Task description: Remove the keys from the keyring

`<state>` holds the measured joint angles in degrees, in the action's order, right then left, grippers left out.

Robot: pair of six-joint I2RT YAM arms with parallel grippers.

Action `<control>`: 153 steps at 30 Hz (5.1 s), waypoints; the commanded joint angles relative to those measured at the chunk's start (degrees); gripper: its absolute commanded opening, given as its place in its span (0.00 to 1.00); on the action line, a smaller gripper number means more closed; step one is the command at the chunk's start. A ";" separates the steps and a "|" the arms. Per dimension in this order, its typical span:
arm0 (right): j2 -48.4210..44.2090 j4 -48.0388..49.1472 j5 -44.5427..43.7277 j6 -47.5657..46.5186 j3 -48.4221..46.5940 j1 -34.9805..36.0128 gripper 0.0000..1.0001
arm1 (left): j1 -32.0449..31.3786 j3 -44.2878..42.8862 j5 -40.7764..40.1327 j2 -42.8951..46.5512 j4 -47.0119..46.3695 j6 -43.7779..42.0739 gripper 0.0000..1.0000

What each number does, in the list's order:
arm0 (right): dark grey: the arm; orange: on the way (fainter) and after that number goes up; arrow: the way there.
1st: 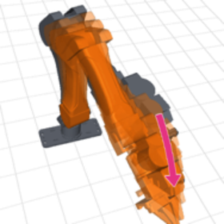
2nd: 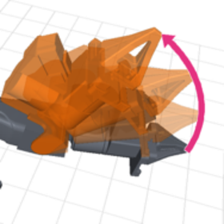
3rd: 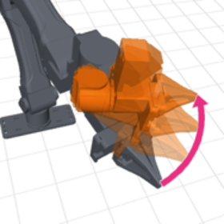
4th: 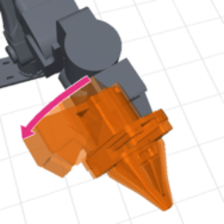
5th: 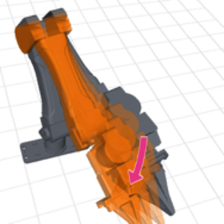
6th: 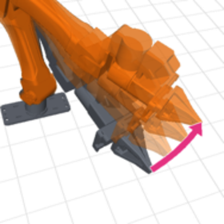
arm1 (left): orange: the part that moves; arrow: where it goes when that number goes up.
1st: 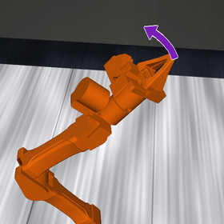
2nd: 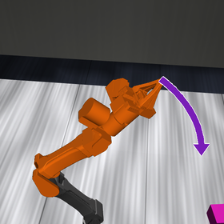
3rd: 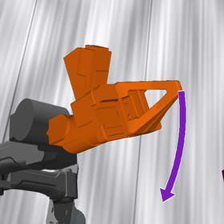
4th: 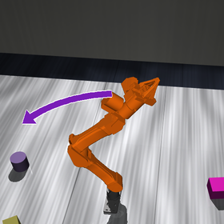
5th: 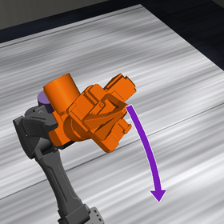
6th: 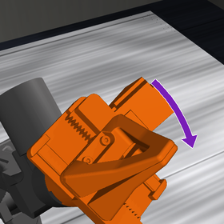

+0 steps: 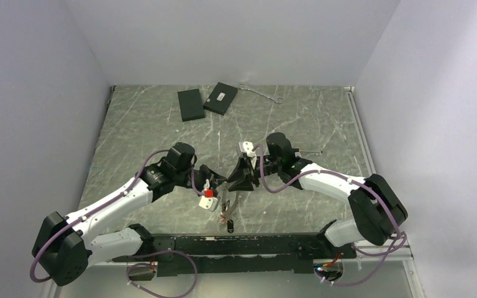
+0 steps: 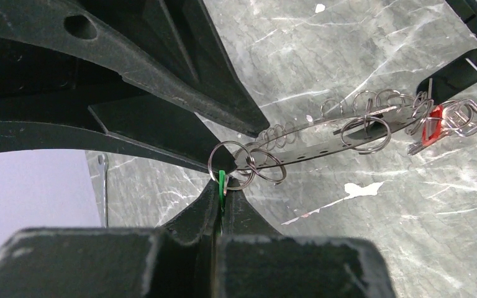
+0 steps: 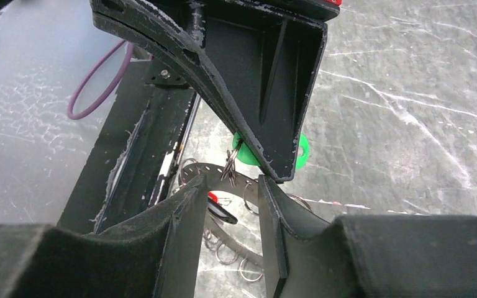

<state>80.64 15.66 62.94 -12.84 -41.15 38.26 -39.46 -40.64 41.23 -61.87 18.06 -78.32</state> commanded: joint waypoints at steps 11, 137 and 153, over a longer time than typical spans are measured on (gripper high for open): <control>0.65 12.28 -1.18 3.62 4.07 0.50 0.38 | -0.35 -1.86 0.92 0.96 -1.40 1.90 0.00; -0.83 11.30 5.31 3.83 0.82 -4.72 0.52 | -9.27 -1.00 -9.27 7.02 -4.80 -12.40 0.00; 0.17 13.99 7.12 3.96 1.32 -2.40 0.34 | -9.22 -1.02 -9.33 7.15 -4.87 -11.29 0.00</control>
<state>80.71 26.68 68.12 -7.88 -38.61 35.44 -48.82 -40.51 30.59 -55.99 15.64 -89.49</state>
